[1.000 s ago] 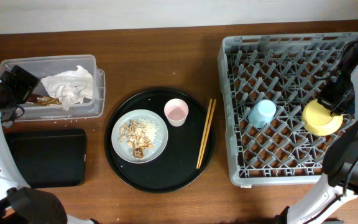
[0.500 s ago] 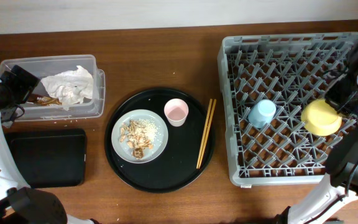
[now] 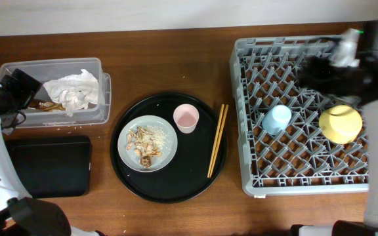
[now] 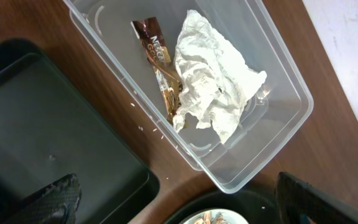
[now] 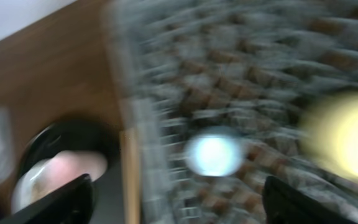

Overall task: Sort waste into correct bins and load items into the dishwasher rack
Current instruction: 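Reach the right gripper to the pink cup and grasp it, then place the pink cup in the rack near the blue cup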

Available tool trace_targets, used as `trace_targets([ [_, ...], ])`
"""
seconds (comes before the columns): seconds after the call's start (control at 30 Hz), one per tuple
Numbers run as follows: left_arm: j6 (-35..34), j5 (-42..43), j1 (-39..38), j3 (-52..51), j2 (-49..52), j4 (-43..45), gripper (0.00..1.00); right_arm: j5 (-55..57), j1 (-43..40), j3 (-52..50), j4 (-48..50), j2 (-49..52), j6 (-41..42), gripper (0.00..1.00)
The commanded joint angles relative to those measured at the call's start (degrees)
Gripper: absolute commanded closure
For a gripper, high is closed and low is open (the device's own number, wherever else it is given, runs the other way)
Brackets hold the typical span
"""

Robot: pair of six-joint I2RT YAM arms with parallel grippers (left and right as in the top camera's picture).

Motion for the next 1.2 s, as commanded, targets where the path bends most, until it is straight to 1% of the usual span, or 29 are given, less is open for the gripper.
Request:
trace_targets([
  [0.0,-0.31,-0.39,0.31,0.37,-0.15,0.04,0.01,-6.32,15.54,0.11,4.94,4.28,-0.63,0.05],
  [0.03,-0.31,-0.39,0.31,0.37,-0.15,0.04,0.01,-5.38,24.55,0.11,10.1,8.46,-0.59,0.06],
  [0.07,-0.31,-0.39,0.31,0.37,-0.15,0.04,0.01,-3.06,28.57,0.11,12.15,10.84,-0.5,0.09],
  [0.1,-0.31,-0.39,0.31,0.37,-0.15,0.04,0.01,1.51,32.52,0.11,14.19,13.64,1.64,0.11],
  [0.13,-0.31,-0.39,0.31,0.37,-0.15,0.04,0.01,7.78,38.14,0.13,17.46,18.73,5.49,0.19],
  [0.17,-0.31,-0.39,0.31,0.37,-0.15,0.04,0.01,8.41,40.33,0.13,19.43,20.98,5.66,0.24],
  [0.23,-0.31,-0.39,0.31,0.37,-0.15,0.04,0.01,13.92,44.94,0.13,21.14,26.05,7.43,0.32],
  [0.27,-0.31,-0.39,0.31,0.37,-0.15,0.07,0.01,15.58,45.92,0.13,21.14,27.3,7.43,0.41],
  [0.33,-0.31,-0.39,0.31,0.37,-0.15,0.04,0.01,21.42,48.11,0.11,21.33,29.99,8.26,0.42],
  [0.43,-0.31,-0.39,0.31,0.37,-0.15,0.04,0.01,21.99,48.04,0.11,20.83,33.79,8.5,0.54],
  [0.47,-0.31,-0.39,0.31,0.37,-0.15,0.04,0.01,21.38,48.15,0.11,20.39,34.25,8.5,0.55],
  [0.5,-0.31,-0.39,0.31,0.37,-0.15,0.04,0.01,21.31,48.15,0.11,20.13,34.29,8.5,0.6],
  [0.53,-0.31,-0.39,0.31,0.37,-0.15,0.04,0.01,21.31,48.13,0.13,19.82,34.16,8.5,0.66],
  [0.57,-0.31,-0.39,0.31,0.37,-0.15,0.04,0.01,21.24,48.13,0.17,19.3,34.1,8.7,0.76],
  [0.63,-0.31,-0.39,0.31,0.37,-0.15,0.04,0.01,19.54,48.15,1.57,18.1,34.1,10.03,0.84],
  [0.67,-0.31,-0.39,0.31,0.37,-0.15,0.04,0.01,18.97,48.13,4.09,15.8,34.1,10.91,0.91],
  [0.7,-0.31,-0.39,0.31,0.37,-0.15,0.04,0.01,18.97,48.11,8.5,11.41,33.99,11.04,0.96],
  [0.77,-0.31,-0.39,0.31,0.37,-0.15,0.04,0.01,19.06,47.67,18.88,1.29,33.42,11.13,0.96],
  [0.8,-0.31,-0.39,0.31,0.37,-0.15,0.04,0.01,19.15,46.31,24.74,-4.04,32.5,12.85,0.96],
  [0.83,-0.31,-0.39,0.31,0.37,-0.15,0.04,0.01,19.15,44.11,29.4,-9.03,31.47,13.53,0.96],
  [0.9,-0.31,-0.39,0.31,0.37,-0.15,0.04,0.01,18.38,36.04,37.29,-21.79,27.96,14.71,0.96],
  [0.93,-0.31,-0.39,0.31,0.37,-0.15,0.04,0.01,18.29,32.92,37.59,-25.7,26.01,14.69,0.96],
  [0.97,-0.31,-0.39,0.31,0.37,-0.15,0.04,0.01,16.7,29.7,36.94,-27.65,23.91,12.2,0.96],
  [1.0,-0.31,-0.39,0.31,0.37,-0.15,0.04,0.01,13.84,26.43,35.54,-27.65,21.0,10.03,0.96],
  [1.07,-0.31,-0.39,0.31,0.37,-0.15,0.04,0.01,12.68,22.23,32.0,-27.65,15.28,6.25,0.96],
  [1.1,-0.31,-0.39,0.31,0.37,-0.15,0.04,0.01,12.7,20.28,28.48,-27.65,12.35,4.83,0.96],
  [1.13,-0.31,-0.39,0.31,0.37,-0.15,0.04,0.01,12.76,17.07,21.94,-27.61,8.41,4.72,0.96],
  [1.17,-0.31,-0.39,0.31,0.37,-0.15,0.04,0.01,12.61,14.08,17.2,-26.69,6.91,4.76,0.96],
])
